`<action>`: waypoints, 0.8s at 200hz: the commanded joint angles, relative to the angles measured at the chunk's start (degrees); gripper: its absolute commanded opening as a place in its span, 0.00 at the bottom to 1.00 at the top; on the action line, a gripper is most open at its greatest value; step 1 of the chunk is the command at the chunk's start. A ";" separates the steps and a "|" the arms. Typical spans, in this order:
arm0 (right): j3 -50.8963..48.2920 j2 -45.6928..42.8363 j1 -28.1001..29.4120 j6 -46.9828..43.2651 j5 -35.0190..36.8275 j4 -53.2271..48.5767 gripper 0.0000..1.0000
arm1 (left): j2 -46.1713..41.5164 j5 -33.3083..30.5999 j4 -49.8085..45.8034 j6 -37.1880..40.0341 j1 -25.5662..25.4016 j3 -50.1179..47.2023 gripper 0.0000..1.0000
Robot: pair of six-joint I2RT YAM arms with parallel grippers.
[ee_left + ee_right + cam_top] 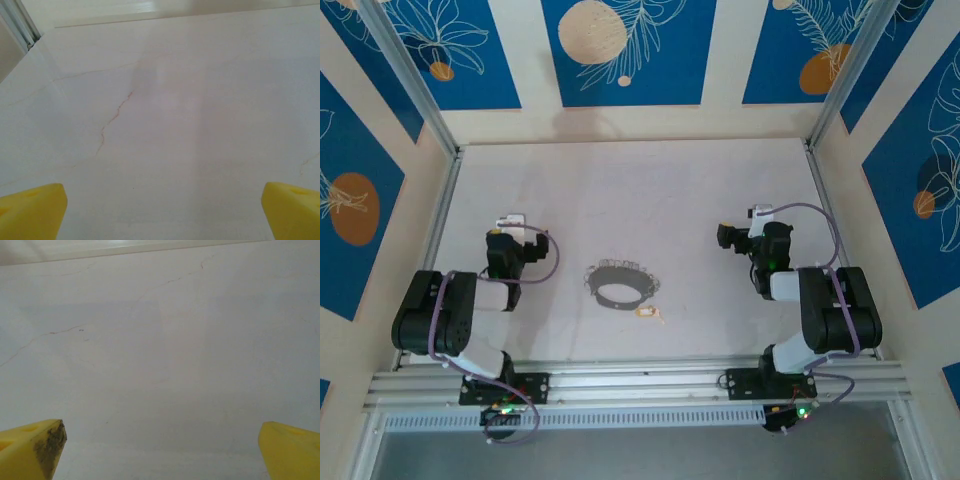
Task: Put the keys on the keyring
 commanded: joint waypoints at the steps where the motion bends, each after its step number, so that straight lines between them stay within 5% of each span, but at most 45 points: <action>1: 1.18 0.69 -0.01 0.49 -0.72 1.35 0.99 | 0.83 -0.36 1.41 0.62 -0.51 1.30 1.00; 160: 1.36 0.78 -0.09 0.69 -0.91 1.16 0.99 | 0.92 1.24 0.13 1.08 -0.49 2.07 1.00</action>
